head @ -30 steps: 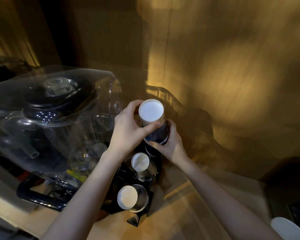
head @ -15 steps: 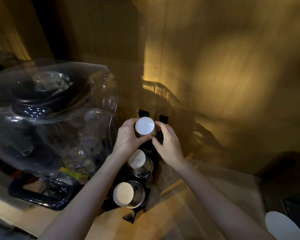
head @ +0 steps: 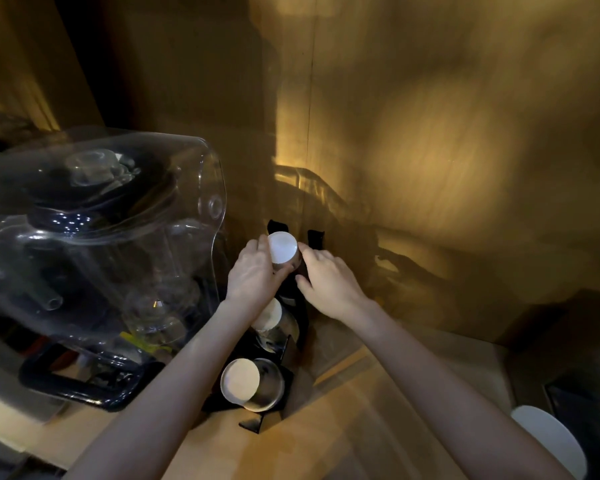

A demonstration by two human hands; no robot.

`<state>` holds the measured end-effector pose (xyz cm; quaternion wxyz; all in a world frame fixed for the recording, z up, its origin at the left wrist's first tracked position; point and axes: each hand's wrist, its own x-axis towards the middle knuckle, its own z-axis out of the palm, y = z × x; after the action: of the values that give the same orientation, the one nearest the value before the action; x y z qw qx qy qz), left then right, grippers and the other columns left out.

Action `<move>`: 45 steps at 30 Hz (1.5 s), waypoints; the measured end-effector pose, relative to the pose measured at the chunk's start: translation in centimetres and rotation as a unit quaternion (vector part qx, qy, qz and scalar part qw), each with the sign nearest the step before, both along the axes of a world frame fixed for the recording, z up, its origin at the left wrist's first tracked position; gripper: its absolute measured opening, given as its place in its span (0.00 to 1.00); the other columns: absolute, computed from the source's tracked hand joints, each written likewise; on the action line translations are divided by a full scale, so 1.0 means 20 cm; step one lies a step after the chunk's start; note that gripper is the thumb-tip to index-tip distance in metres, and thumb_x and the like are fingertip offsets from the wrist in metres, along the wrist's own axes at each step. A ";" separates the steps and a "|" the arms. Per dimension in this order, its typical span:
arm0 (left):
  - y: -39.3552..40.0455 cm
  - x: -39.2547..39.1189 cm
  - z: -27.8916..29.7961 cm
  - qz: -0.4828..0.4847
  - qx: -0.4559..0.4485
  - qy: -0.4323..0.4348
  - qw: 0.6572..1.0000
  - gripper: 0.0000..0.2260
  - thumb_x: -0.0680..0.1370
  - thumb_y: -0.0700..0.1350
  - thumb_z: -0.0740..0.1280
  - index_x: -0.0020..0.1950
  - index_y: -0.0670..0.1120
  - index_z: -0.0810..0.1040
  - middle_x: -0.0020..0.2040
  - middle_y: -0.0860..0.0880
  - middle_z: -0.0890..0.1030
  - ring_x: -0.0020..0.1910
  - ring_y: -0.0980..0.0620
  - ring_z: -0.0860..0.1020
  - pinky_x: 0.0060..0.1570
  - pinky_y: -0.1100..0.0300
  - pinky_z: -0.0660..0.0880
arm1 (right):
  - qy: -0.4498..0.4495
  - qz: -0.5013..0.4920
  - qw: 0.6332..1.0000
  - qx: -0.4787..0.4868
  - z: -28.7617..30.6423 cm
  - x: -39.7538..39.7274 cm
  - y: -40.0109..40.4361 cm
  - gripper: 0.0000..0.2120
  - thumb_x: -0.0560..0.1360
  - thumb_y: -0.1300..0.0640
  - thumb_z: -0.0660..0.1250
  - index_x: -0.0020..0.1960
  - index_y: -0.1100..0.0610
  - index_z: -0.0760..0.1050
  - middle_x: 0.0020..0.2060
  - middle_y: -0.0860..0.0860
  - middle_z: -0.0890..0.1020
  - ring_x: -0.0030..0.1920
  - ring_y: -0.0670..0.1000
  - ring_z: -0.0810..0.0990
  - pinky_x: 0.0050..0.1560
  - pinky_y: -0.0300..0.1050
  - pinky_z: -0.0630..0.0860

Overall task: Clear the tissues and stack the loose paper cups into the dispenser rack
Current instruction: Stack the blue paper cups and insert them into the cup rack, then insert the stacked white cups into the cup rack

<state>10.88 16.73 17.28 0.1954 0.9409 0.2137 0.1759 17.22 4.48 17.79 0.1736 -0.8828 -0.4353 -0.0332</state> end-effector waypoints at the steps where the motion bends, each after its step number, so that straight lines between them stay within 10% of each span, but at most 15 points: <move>1: -0.02 0.00 0.01 0.003 0.033 0.011 0.999 0.33 0.75 0.56 0.63 0.72 0.39 0.56 0.66 0.38 0.69 0.64 0.40 0.69 0.55 0.50 0.73 | -0.012 0.003 1.000 -0.020 0.02 0.00 -0.02 0.23 0.78 0.55 0.58 0.70 0.60 0.60 0.64 0.57 0.75 0.64 0.57 0.71 0.64 0.53 0.68; 14: -0.69 0.01 -0.02 -0.230 0.160 -0.009 0.960 0.21 0.74 0.55 0.54 0.51 0.41 0.78 0.50 0.41 0.82 0.50 0.41 0.80 0.45 0.52 0.79 | -0.071 -0.142 0.987 -0.028 0.01 -0.12 -0.77 0.23 0.76 0.54 0.60 0.69 0.59 0.64 0.64 0.56 0.74 0.66 0.57 0.69 0.65 0.52 0.65; 25: -1.34 0.12 -0.35 -0.370 0.123 0.090 0.917 0.25 0.79 0.55 0.53 0.73 0.43 0.57 0.75 0.44 0.60 0.74 0.47 0.58 0.72 0.53 0.56 | 0.004 -0.377 0.924 -0.055 -0.31 -0.29 -1.57 0.29 0.76 0.51 0.60 0.73 0.58 0.55 0.69 0.56 0.68 0.70 0.55 0.64 0.70 0.51 0.61; 31: -1.54 0.11 -0.52 -0.351 -0.048 0.212 0.911 0.23 0.79 0.54 0.54 0.67 0.40 0.66 0.68 0.39 0.70 0.67 0.42 0.68 0.66 0.52 0.65 | 0.175 -0.456 0.872 0.027 -0.48 -0.33 -1.73 0.32 0.78 0.52 0.59 0.75 0.59 0.47 0.73 0.59 0.62 0.72 0.57 0.59 0.71 0.53 0.60; 39: -1.59 0.10 -0.59 -0.312 -0.283 0.270 0.866 0.14 0.79 0.46 0.60 0.51 0.37 0.79 0.53 0.36 0.82 0.51 0.41 0.79 0.47 0.56 0.73 | 0.367 -0.521 0.747 0.192 -0.61 -0.28 -1.74 0.16 0.75 0.57 0.61 0.59 0.64 0.72 0.50 0.64 0.81 0.48 0.63 0.80 0.52 0.55 0.78; 42: -1.56 0.10 -0.59 -0.225 -0.416 0.301 0.828 0.12 0.77 0.46 0.61 0.49 0.40 0.79 0.43 0.41 0.81 0.35 0.49 0.78 0.31 0.63 0.72 | 0.419 -0.524 0.689 0.275 -0.60 -0.26 -1.71 0.12 0.74 0.62 0.61 0.55 0.66 0.73 0.33 0.61 0.80 0.29 0.56 0.77 0.31 0.47 0.74; 45: -1.49 0.09 -0.56 -0.124 -0.570 0.322 0.746 0.16 0.77 0.52 0.58 0.42 0.42 0.78 0.38 0.44 0.80 0.31 0.52 0.79 0.37 0.60 0.74 | 0.432 -0.495 0.684 0.316 -0.53 -0.25 -1.66 0.10 0.75 0.65 0.58 0.56 0.66 0.71 0.29 0.57 0.76 0.26 0.51 0.73 0.26 0.41 0.71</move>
<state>12.61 -13.08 6.03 0.6351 0.6733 0.2058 -0.3176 12.14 -28.63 7.27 0.5690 -0.7792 0.2250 0.1356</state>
